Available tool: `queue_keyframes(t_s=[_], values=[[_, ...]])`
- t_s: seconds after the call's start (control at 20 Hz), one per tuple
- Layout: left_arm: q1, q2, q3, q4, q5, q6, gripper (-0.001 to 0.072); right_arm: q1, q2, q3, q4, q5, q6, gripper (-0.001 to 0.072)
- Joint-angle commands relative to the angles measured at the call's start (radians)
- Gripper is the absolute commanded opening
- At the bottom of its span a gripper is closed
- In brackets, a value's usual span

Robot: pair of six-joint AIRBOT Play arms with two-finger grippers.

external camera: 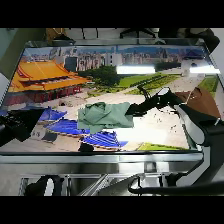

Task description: Fold the shirts.

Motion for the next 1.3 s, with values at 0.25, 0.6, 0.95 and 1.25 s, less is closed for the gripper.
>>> queue_keyframes(t_s=[0.25,0.6,0.95,1.25], values=[[0.001,0.0,0.0,0.0,0.003,0.0,0.0012,-0.029,0.108,0.146,0.215,0.082,-0.112,0.0021],[0.001,0.0,0.0,-0.001,0.003,0.0,0.0012,-0.368,0.238,0.503,0.136,0.084,0.034,0.002],[0.001,0.0,0.0,-0.001,0.021,0.016,0.0012,-0.776,0.231,0.564,0.061,0.125,0.112,0.002],[0.001,-0.063,0.0,-0.01,-0.004,0.016,0.0012,-0.869,0.326,0.558,-0.382,0.251,0.516,0.002]])
